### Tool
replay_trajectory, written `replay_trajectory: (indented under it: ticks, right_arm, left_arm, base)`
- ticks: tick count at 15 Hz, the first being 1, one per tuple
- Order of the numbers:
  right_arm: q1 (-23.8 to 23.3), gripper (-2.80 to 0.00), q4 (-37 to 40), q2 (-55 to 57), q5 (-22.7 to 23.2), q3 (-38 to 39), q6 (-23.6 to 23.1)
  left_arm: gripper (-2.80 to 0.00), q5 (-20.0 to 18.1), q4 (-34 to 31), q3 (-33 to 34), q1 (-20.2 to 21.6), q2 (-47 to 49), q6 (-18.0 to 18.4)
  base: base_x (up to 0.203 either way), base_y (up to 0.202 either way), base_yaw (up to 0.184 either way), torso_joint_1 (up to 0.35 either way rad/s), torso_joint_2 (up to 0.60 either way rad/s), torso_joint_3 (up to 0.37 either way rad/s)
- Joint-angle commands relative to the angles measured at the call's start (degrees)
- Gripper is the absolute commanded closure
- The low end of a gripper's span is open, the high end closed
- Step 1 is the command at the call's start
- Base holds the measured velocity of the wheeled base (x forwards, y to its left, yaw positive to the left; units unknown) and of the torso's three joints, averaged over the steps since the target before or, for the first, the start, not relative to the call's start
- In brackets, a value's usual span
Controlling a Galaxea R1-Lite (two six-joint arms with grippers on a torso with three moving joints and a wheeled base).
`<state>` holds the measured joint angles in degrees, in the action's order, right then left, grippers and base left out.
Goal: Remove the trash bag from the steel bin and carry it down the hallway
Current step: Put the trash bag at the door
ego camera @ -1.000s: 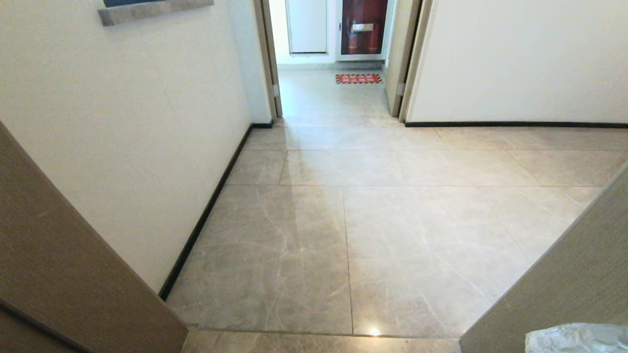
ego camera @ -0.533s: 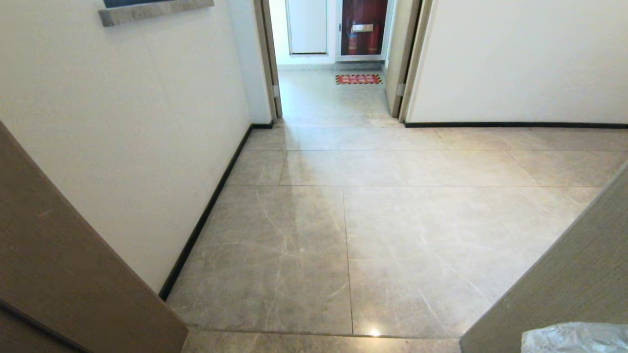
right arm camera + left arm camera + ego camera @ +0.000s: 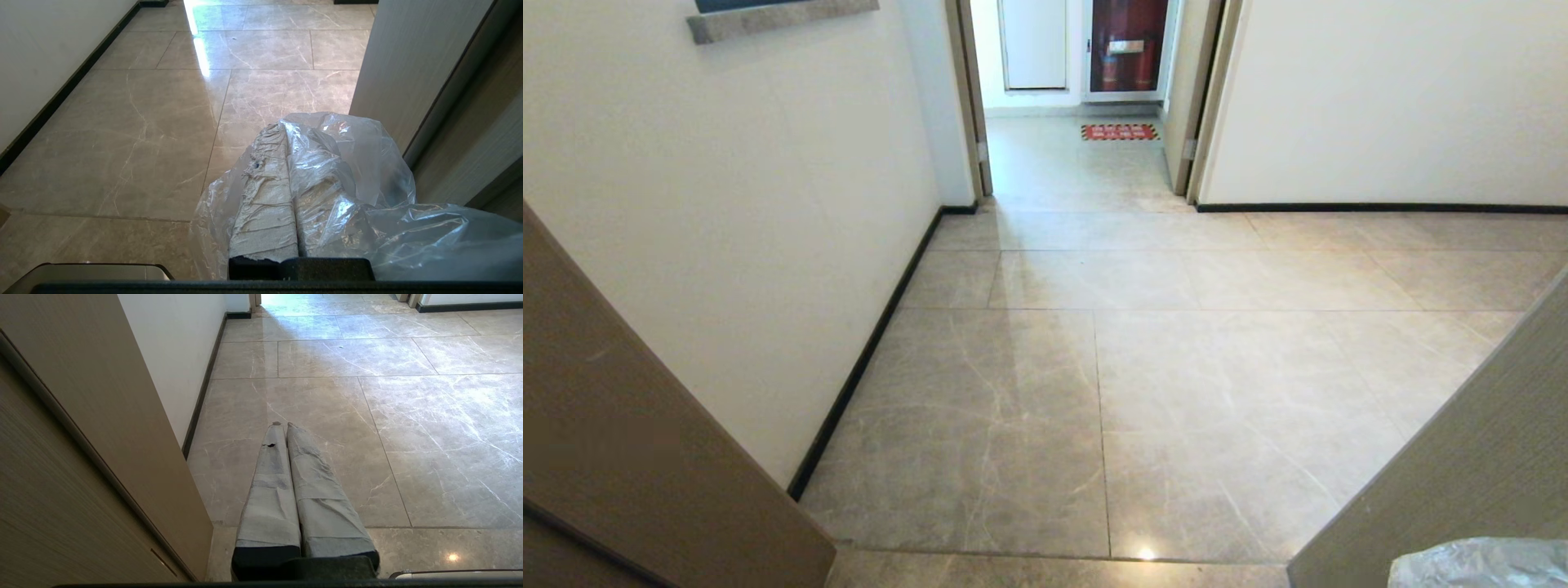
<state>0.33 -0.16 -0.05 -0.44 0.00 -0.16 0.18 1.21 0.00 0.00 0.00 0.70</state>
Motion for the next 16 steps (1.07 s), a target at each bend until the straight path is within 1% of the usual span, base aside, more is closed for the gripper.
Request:
replay_trajectory:
  ticks: [1, 5, 16]
  right_arm:
    - [0.02, 0.0, -0.02, 0.05, 0.0, 0.0, -0.02]
    - [-0.06, 0.0, -0.02, 0.05, 0.0, 0.0, -0.02]
    - [0.02, 0.0, -0.02, 0.05, 0.0, 0.0, -0.02]
  left_arm:
    - [0.0, 0.01, 0.11, 0.62, 0.0, 0.0, 0.0]
    - [0.0, 0.17, 0.11, 0.62, 0.0, 0.0, -0.09]
    - [0.0, -0.01, 0.02, 0.62, 0.0, 0.0, 0.26]
  base:
    - [0.0, 0.0, 0.0, 0.0, 0.0, 0.0]
    - [0.021, 0.0, -0.001, 0.001, 0.0, 0.0]
    - [0.189, 0.0, 0.0, 0.002, 0.0, 0.001]
